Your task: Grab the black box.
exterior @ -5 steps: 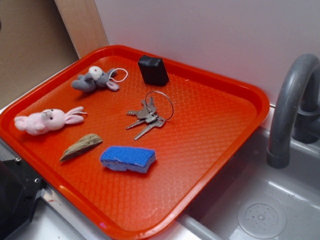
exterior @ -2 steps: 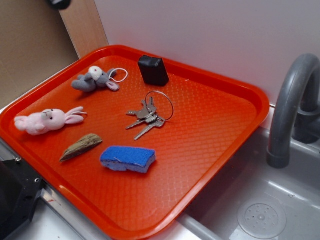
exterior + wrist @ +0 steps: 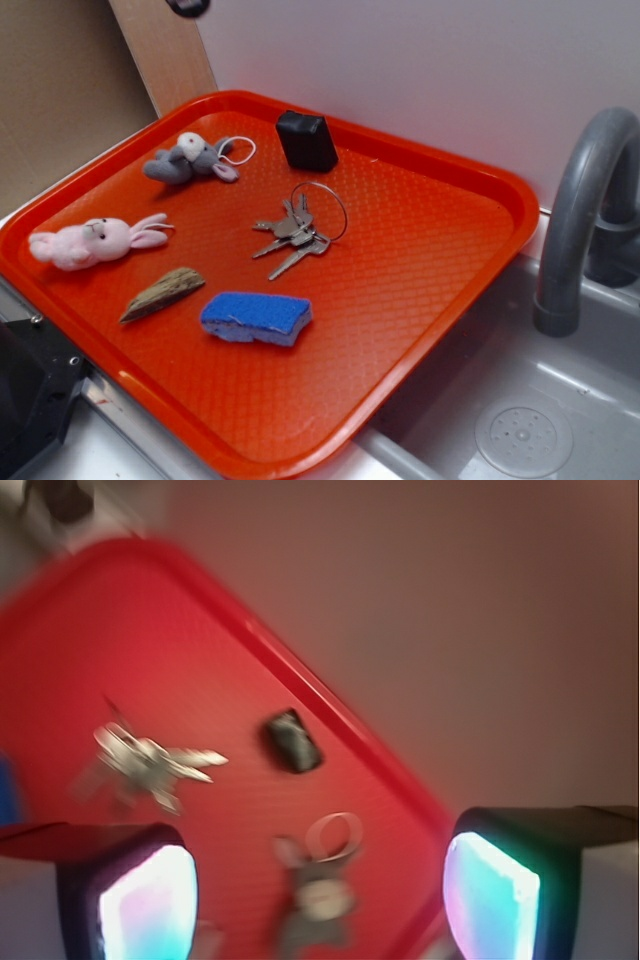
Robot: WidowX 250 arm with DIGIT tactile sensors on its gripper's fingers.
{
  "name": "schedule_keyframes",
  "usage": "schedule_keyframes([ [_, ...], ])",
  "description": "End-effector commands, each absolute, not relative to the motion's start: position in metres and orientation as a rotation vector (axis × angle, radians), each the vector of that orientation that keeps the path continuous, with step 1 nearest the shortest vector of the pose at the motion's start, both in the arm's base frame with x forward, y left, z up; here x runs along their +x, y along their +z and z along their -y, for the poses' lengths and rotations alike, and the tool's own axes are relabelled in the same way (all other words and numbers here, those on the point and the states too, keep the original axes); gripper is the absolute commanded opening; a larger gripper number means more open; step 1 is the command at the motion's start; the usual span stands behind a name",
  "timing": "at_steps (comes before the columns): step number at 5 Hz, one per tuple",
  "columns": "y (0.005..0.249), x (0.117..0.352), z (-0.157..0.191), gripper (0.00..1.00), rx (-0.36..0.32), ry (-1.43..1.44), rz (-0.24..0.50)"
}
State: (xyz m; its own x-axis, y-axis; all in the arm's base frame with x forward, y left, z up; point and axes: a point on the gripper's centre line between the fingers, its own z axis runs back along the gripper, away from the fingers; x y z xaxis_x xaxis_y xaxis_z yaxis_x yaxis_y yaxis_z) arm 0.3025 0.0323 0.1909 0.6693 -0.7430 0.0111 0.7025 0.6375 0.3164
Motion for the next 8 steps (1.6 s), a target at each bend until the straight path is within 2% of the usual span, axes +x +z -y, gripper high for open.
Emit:
schedule_keyframes([
  [1,0.155,0.315,-0.044,1.00,0.338,-0.978,0.056],
  [2,0.132,0.315,-0.036,1.00,0.244,-0.986,0.024],
  [3,0.108,0.314,-0.023,1.00,0.130,-1.025,0.044],
  [4,0.102,0.322,-0.008,1.00,0.156,-1.015,0.154],
  [6,0.096,0.327,0.000,1.00,0.238,-0.990,0.299],
  [8,0.070,0.336,-0.003,1.00,0.248,-0.974,0.296],
])
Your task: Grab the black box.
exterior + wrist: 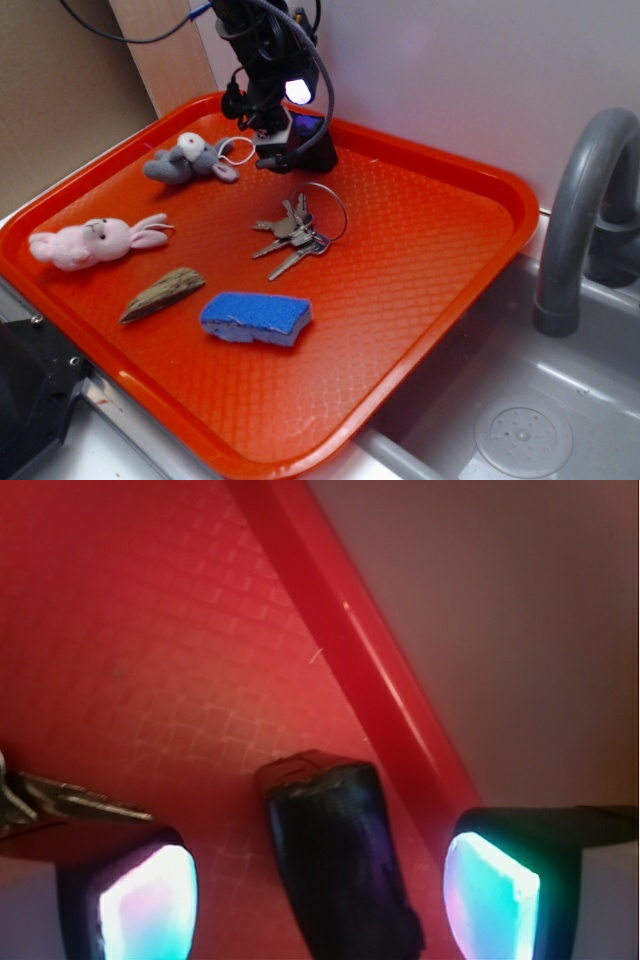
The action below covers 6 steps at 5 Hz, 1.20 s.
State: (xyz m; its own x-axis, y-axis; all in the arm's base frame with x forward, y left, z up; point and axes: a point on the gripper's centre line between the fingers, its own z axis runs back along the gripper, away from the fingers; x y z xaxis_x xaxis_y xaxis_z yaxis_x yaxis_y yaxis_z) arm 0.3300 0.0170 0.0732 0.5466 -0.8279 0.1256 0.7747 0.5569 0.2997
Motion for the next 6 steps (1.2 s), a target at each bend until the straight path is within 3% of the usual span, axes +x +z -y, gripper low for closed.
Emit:
schedule_keyframes([
  [1,0.056,0.340,-0.006,1.00,0.249,-0.976,0.266],
  [2,0.042,0.333,-0.008,0.00,0.243,-0.971,0.206],
  [3,0.067,0.321,-0.005,0.00,0.213,-0.905,0.209],
  [4,0.107,0.316,-0.006,0.00,0.195,-0.799,0.250],
  [5,0.157,0.307,-0.004,0.00,0.193,-0.573,0.235],
  [6,0.207,0.284,-0.005,0.00,0.239,-0.326,0.212],
])
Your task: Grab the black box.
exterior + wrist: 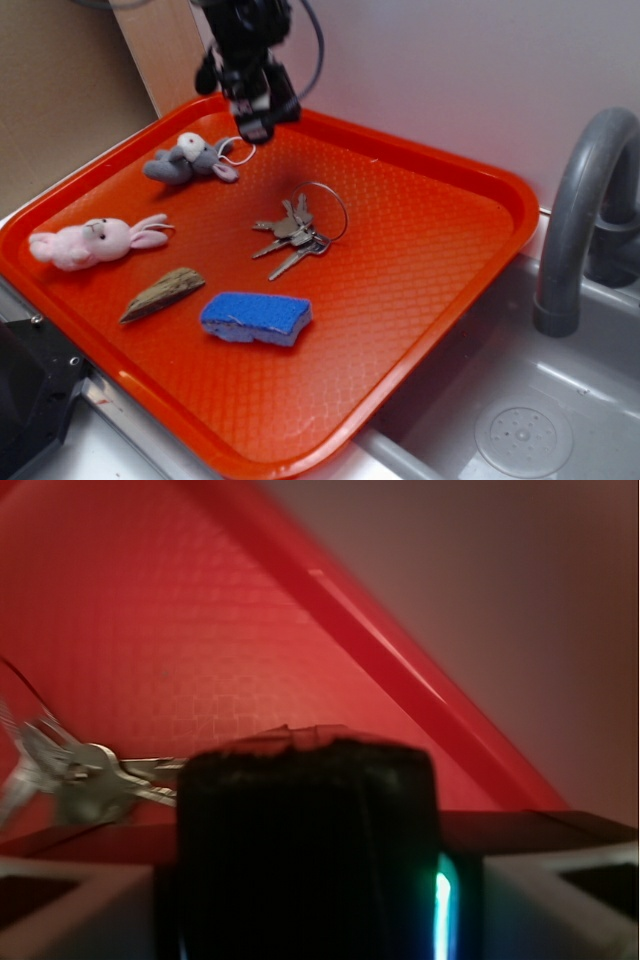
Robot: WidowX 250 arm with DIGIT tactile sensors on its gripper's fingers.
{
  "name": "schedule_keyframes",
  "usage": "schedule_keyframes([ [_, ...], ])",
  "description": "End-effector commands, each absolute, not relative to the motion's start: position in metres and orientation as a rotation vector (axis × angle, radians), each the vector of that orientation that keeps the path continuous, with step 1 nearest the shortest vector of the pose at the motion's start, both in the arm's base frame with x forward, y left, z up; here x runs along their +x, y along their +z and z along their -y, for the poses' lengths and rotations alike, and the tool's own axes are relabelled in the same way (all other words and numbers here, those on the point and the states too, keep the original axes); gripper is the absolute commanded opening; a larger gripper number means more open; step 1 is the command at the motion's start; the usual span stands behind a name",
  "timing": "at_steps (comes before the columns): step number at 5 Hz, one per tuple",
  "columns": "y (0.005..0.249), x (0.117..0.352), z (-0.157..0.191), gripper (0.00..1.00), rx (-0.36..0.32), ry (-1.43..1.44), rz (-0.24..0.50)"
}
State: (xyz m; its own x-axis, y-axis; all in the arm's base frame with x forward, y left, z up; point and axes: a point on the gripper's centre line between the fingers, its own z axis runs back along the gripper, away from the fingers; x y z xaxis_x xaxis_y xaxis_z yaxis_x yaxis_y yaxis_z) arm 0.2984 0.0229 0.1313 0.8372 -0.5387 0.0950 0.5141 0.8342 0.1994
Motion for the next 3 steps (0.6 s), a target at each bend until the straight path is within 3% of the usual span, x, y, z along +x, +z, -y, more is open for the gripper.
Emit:
schedule_keyframes([
  [1,0.248,0.257,-0.004,0.00,0.292,-0.076,0.209],
  [2,0.272,0.239,0.005,0.00,0.241,-0.001,0.204],
  [3,0.271,0.239,0.007,0.00,0.215,0.000,0.197],
])
